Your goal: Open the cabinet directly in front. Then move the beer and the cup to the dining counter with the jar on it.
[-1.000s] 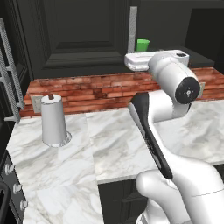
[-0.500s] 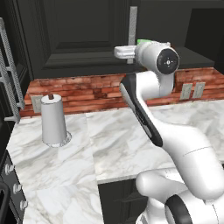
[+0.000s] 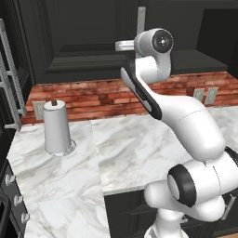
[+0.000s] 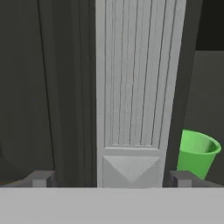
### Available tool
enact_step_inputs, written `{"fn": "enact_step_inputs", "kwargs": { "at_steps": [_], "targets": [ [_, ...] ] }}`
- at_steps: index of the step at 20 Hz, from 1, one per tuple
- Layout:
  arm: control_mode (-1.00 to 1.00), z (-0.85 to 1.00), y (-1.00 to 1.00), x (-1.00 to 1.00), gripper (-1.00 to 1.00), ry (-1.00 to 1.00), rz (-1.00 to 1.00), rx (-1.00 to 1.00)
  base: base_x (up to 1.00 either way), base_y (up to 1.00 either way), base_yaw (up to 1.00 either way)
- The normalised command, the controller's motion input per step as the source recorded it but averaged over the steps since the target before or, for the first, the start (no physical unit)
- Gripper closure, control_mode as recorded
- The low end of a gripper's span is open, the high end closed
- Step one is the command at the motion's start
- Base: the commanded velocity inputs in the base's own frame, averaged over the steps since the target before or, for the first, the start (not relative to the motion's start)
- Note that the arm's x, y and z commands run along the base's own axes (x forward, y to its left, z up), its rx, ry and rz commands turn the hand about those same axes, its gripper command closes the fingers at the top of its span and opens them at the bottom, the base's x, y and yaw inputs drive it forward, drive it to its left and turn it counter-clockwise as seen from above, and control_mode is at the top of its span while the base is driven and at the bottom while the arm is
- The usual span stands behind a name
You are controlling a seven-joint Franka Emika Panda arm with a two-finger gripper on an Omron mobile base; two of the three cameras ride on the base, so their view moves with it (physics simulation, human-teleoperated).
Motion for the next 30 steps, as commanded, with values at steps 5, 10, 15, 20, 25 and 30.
{"fn": "enact_step_inputs", "kwargs": {
  "at_steps": [5,10,15,20,25,30],
  "targets": [
    [-1.0,-0.7,0.0,1.0,-1.0,0.03,0.0,0.0,0.0,0.0,0.0],
    [-1.0,-0.3,0.0,0.5,1.0,0.0,0.0,0.0,0.0,0.0,0.0],
    [-1.0,0.0,0.0,-0.01,1.0,0.0,0.0,0.0,0.0,0.0,0.0],
    [-1.0,0.0,0.18,-0.21,1.0,-0.01,0.01,0.0,0.0,0.0,0.0],
    [-1.0,0.01,0.96,-0.59,1.0,-0.09,0.03,0.0,0.0,0.0,0.0],
    [-1.0,0.02,1.0,-0.82,1.0,-0.15,0.0,0.0,0.0,0.0,0.0]
  ]
}}
